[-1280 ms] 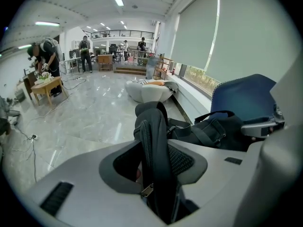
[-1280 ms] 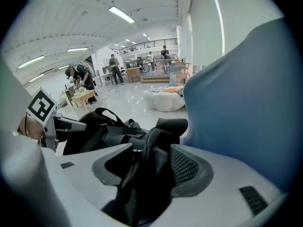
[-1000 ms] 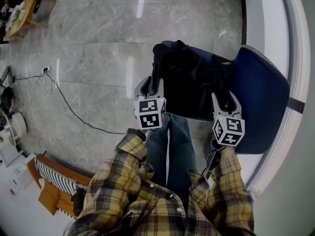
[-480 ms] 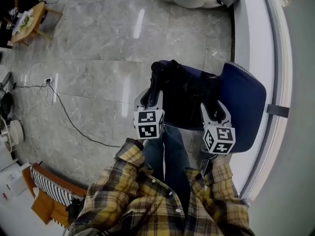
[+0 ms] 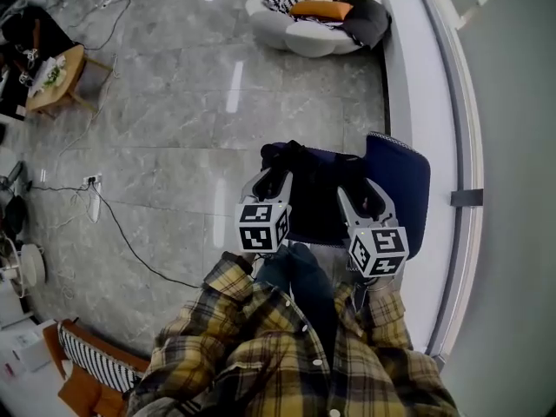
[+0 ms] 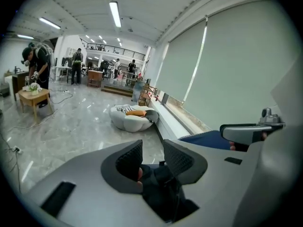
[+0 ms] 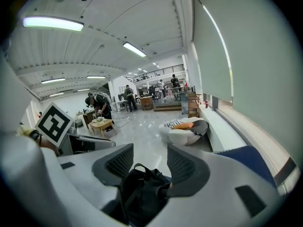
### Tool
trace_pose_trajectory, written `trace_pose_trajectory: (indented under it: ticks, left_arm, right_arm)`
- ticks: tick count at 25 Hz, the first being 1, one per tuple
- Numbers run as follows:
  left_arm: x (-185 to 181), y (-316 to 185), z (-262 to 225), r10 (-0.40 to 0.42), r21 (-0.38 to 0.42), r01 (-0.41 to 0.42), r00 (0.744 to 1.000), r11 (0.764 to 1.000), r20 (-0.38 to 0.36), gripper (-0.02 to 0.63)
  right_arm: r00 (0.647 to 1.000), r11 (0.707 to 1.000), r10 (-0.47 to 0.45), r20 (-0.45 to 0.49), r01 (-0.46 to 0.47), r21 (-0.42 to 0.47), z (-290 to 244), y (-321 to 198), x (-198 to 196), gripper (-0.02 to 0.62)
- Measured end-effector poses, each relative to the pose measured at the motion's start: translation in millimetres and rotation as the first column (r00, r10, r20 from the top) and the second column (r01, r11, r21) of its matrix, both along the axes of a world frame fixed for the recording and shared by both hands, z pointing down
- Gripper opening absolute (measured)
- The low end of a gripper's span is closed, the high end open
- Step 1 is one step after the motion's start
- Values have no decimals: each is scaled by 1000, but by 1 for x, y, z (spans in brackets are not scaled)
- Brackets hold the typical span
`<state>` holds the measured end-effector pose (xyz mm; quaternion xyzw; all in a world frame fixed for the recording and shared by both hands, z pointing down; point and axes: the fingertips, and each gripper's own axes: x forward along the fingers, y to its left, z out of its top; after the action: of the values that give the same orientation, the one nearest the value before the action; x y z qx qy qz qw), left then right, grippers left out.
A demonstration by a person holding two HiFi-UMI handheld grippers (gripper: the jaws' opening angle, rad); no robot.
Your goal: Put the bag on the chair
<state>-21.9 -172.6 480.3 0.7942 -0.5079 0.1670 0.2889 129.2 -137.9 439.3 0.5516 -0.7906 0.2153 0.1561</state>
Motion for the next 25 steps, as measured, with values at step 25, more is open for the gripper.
trace_pose_trajectory:
  ticks: [25]
  left_arm:
    - [57, 49, -201, 398, 320, -374, 917, 870, -9, 39]
  right_arm:
    - [978, 944, -205, 31, 189, 270, -167, 30, -25, 18]
